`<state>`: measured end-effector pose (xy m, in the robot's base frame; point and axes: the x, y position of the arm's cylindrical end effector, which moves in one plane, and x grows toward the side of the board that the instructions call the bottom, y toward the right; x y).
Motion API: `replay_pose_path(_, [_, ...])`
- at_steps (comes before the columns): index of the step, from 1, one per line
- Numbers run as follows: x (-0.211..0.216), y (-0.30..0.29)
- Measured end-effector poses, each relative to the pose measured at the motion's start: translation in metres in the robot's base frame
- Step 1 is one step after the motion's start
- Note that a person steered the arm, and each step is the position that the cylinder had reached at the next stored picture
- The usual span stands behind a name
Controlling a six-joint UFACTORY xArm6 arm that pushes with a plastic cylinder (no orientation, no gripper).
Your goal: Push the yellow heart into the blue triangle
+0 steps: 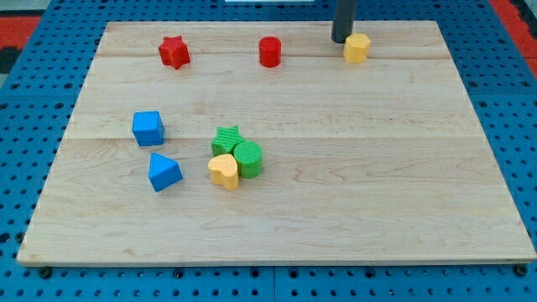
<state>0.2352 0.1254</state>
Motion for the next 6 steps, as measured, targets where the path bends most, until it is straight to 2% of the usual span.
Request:
replay_pose_path(1, [-0.017, 0.013])
replay_pose_path(2, [0.008, 0.089])
replay_pose_path(3, [0.149, 0.1])
replay_pose_path(4, [0.265, 0.033])
replay_pose_path(5, [0.284, -0.05])
replay_pose_path(6, [0.277, -0.118])
